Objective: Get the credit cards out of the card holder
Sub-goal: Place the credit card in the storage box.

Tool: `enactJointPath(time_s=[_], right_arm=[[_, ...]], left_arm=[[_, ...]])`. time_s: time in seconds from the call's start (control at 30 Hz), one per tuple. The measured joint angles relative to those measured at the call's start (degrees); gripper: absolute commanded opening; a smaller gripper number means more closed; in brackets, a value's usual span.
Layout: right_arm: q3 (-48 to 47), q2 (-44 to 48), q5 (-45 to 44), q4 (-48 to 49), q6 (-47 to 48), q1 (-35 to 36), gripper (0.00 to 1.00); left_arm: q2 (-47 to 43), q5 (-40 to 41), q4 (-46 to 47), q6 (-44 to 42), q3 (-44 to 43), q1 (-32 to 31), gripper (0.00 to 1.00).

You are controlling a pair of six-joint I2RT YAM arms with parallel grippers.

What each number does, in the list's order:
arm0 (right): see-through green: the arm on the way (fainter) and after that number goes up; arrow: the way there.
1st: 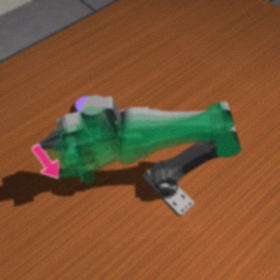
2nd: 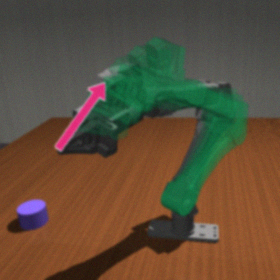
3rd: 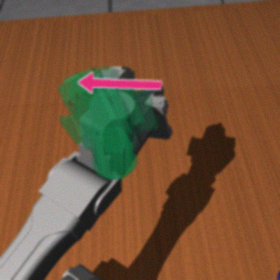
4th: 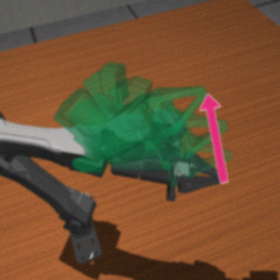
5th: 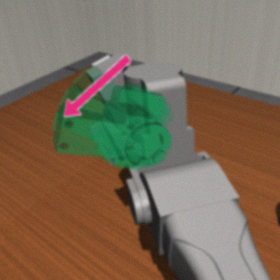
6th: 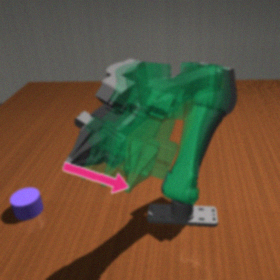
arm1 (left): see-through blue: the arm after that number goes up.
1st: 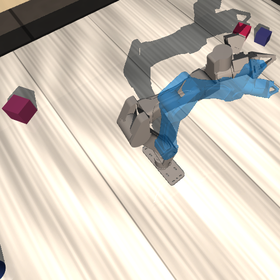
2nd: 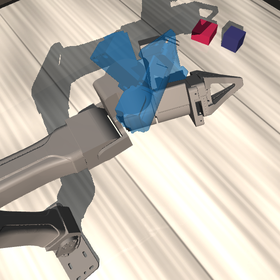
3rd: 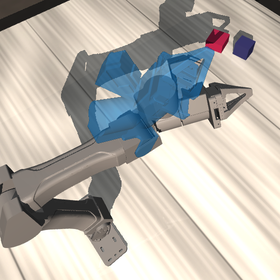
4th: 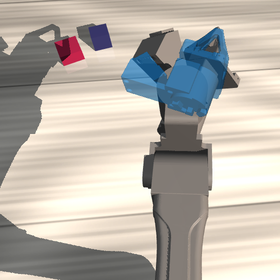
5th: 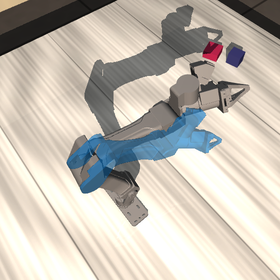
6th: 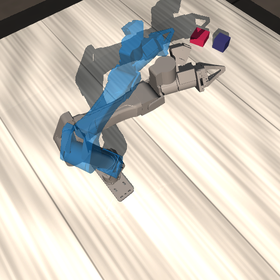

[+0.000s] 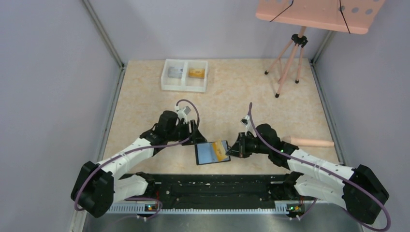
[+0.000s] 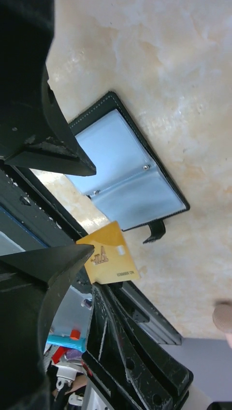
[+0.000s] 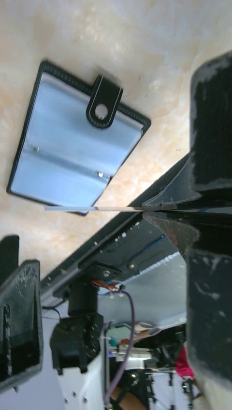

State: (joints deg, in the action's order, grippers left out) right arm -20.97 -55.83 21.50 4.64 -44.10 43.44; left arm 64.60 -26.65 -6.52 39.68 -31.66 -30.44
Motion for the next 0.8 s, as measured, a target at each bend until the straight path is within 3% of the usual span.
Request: enactJointPath(time_s=[0.4, 0.8], right_arm=[[-2.40, 0.39, 14.45, 2.23, 2.95, -0.13, 0.00], [-2.40, 0.50, 20.41, 9.38, 0.04, -0.13, 0.00]], left_arm=[[-4.09, -13.33, 0.79, -5.20, -4.17, 0.00, 0.58], [-4.09, -20.92, 1.42, -5.77, -4.24, -0.04, 0.52]])
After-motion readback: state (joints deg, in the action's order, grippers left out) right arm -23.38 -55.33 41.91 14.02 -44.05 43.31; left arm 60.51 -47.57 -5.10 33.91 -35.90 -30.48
